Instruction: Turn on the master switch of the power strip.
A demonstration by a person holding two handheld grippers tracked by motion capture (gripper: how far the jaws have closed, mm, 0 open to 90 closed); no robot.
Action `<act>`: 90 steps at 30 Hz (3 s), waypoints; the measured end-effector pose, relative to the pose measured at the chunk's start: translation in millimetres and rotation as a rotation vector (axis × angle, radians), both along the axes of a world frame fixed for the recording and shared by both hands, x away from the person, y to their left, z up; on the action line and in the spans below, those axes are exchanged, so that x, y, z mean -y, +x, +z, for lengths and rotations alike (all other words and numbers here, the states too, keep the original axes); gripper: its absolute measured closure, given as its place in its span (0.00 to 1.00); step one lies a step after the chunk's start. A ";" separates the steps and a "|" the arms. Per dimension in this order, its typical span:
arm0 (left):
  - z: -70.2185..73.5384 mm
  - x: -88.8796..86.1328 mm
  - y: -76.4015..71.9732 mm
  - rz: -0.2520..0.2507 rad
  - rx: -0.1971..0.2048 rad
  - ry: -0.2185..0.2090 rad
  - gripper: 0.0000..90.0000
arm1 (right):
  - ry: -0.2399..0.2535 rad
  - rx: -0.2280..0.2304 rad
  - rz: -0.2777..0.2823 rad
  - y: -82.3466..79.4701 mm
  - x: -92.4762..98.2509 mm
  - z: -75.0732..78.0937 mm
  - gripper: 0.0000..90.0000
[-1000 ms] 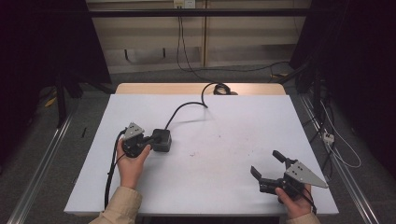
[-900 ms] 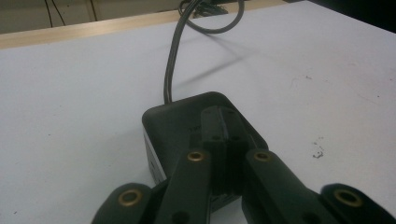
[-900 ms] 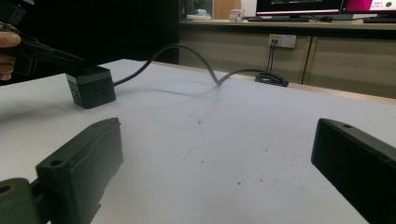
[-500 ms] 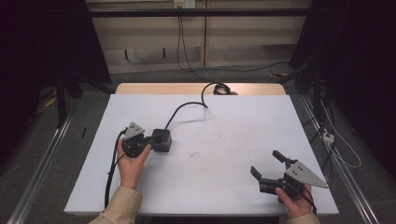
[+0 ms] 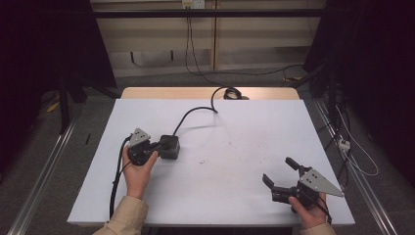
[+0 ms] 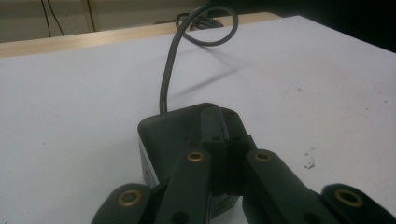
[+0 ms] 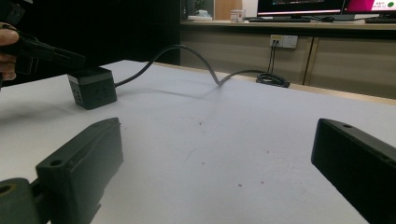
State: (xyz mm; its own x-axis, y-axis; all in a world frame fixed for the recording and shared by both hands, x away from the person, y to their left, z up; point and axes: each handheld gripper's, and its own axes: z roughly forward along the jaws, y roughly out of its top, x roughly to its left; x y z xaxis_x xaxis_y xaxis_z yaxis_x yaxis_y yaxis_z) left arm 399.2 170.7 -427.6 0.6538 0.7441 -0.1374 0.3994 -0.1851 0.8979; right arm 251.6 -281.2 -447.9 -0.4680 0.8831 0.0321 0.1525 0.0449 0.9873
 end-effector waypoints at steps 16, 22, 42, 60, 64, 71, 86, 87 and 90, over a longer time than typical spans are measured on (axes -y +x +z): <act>1.7 -0.5 0.3 -0.015 -0.023 -0.018 0.65 | 0.003 -0.001 -0.001 0.0 0.3 -0.1 0.02; 3.6 1.0 0.5 -0.036 -0.035 -0.027 0.50 | 0.003 -0.008 0.003 0.5 0.1 -0.4 0.02; 10.8 -5.0 -7.0 -0.081 -0.042 -0.053 0.20 | 0.004 -0.008 0.004 0.2 -0.2 -0.1 0.02; 15.2 -15.4 -17.3 -0.107 -0.025 -0.056 0.13 | 0.018 -0.010 -0.005 -1.7 2.7 0.6 0.02; 15.5 -17.8 -19.2 -0.108 -0.018 -0.058 0.13 | 0.014 -0.006 -0.006 -1.8 3.7 0.6 0.02; 14.1 -22.7 -23.2 -0.104 -0.010 -0.058 0.12 | 0.015 -0.007 -0.007 -2.3 4.3 0.6 0.02; 10.2 -38.2 -30.1 -0.101 -0.011 -0.053 0.11 | 0.013 -0.005 -0.006 -2.7 5.0 0.7 0.02; 9.9 -39.0 -30.6 -0.100 -0.013 -0.058 0.11 | 0.013 -0.006 -0.007 -2.7 5.0 0.6 0.02; 9.1 -41.8 -31.7 -0.096 -0.014 -0.063 0.11 | 0.013 -0.005 -0.006 -2.8 5.0 0.7 0.02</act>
State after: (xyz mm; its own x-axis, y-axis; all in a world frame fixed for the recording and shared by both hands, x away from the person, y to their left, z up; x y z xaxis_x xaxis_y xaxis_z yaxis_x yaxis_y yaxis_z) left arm 367.5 212.4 -418.5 0.7196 0.6675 -0.1916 0.3949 -0.1664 0.9036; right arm 248.9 -286.2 -447.2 -0.4623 0.8855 0.0459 0.1576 0.0311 0.9870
